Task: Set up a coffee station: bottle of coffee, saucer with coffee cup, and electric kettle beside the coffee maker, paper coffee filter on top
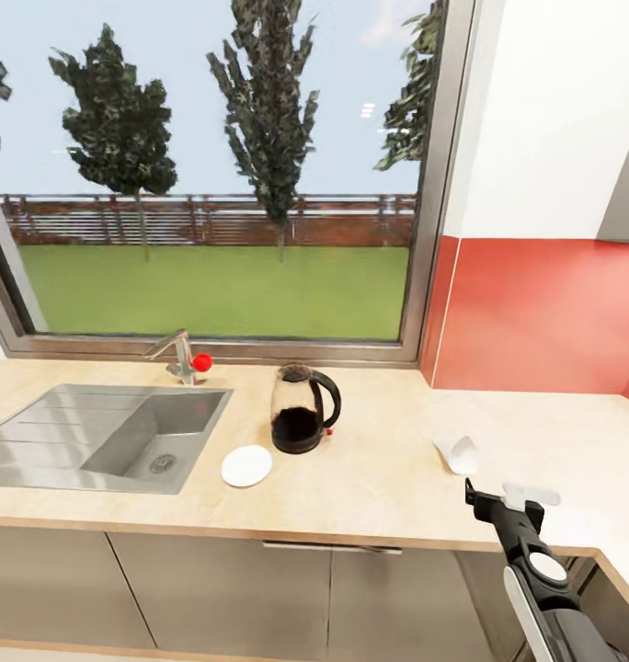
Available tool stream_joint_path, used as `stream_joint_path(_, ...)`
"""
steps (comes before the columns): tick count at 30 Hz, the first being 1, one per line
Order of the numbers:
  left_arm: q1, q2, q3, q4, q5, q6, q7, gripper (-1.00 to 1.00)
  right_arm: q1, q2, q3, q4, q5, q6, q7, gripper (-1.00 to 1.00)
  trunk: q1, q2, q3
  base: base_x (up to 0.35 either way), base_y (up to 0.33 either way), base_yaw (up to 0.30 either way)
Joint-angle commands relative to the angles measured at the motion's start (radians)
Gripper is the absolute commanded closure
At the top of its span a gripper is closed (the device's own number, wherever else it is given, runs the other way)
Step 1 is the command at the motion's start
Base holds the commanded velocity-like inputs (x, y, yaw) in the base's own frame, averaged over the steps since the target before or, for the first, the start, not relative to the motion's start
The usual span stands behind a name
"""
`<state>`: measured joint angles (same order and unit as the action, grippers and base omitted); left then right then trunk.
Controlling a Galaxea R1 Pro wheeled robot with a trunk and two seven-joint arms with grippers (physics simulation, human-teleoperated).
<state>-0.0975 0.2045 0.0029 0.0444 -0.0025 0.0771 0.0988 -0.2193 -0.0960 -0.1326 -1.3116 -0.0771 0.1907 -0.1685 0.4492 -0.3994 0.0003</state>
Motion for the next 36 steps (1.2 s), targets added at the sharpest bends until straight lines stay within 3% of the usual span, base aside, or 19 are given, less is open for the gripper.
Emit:
stream_joint_path(1,0.000,0.000,0.000,0.002,0.000,0.001,0.002,-1.00,0.000,-0.001,0.001,-0.001,-0.008,0.004,-0.005,-1.00,0.001,-0.001,0.000,0.245,-0.171,0.000)
stream_joint_path(7,0.001,0.000,0.000,0.002,0.000,0.001,0.002,-1.00,-0.008,-0.018,0.001,-0.004,-0.007,0.004,-0.006,-1.00,0.001,-0.001,0.000,0.130,-0.084,0.000)
stream_joint_path(11,0.002,0.000,0.000,0.002,0.001,0.001,0.002,-1.00,-0.081,-0.024,0.001,0.008,-0.005,0.006,-0.006,-1.00,0.001,-0.001,0.000,0.013,-0.007,0.000)
stream_joint_path(15,0.003,-0.001,0.000,0.002,0.001,0.001,0.002,-1.00,-0.110,-0.025,0.002,0.021,-0.007,0.007,-0.006,-1.00,0.001,-0.001,0.000,0.001,-0.001,0.000)
stream_joint_path(36,0.014,-0.001,0.000,0.002,0.001,0.001,0.002,-1.00,-0.117,-0.025,0.007,0.121,-0.009,0.004,-0.005,-1.00,0.001,-0.001,0.000,0.000,0.000,0.000)
